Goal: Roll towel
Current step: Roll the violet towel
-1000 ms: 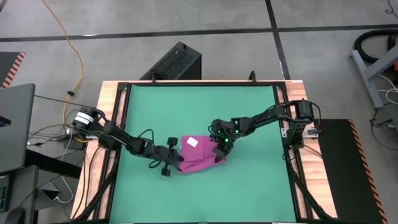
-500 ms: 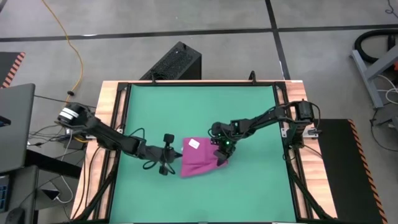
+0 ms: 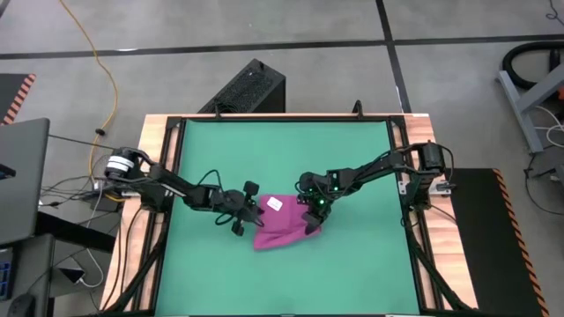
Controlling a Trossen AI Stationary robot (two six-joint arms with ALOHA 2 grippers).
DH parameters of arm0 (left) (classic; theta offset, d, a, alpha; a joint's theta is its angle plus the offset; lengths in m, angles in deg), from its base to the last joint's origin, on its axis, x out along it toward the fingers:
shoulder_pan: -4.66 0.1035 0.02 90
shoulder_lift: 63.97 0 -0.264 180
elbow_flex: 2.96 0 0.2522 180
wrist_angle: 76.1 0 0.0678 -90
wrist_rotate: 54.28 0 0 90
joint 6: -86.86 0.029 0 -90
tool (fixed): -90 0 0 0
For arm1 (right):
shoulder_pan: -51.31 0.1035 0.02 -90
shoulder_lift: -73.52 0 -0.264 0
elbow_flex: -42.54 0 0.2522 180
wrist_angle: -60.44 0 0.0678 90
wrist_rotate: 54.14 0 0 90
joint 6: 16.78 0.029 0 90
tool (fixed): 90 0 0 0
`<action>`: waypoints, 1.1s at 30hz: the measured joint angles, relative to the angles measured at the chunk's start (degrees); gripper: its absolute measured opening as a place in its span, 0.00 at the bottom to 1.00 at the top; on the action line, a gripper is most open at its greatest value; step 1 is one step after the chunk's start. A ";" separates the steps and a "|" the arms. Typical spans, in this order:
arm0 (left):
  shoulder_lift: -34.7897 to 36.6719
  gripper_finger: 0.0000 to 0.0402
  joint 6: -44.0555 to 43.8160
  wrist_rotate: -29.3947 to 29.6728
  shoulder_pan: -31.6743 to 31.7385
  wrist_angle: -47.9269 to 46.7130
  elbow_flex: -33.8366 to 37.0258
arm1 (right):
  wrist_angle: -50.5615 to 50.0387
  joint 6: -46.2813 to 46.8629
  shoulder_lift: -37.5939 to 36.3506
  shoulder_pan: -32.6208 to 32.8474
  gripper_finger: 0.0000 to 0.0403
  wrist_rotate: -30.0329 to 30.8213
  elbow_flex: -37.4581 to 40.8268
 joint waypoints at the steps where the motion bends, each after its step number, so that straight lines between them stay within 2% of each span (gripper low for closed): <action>1: -0.23 0.00 -0.57 -0.23 0.03 -0.50 0.00 | -0.02 0.09 0.00 -0.01 0.05 0.04 0.01; 10: -5.54 0.00 -10.61 -5.39 -0.14 0.28 -0.28 | -0.26 5.74 0.00 -0.02 0.05 1.44 0.00; 16: -6.80 0.00 -18.18 -5.92 -2.29 0.80 -0.25 | -0.46 11.44 0.00 -0.02 0.05 1.84 0.01; 24: -6.80 0.00 -29.16 -3.45 -6.66 1.51 0.87 | -2.02 14.35 0.00 0.46 0.05 2.14 0.00; 33: -5.03 0.00 -36.36 -0.78 -12.34 -0.33 1.20 | -2.35 15.30 0.00 0.55 0.05 2.23 0.00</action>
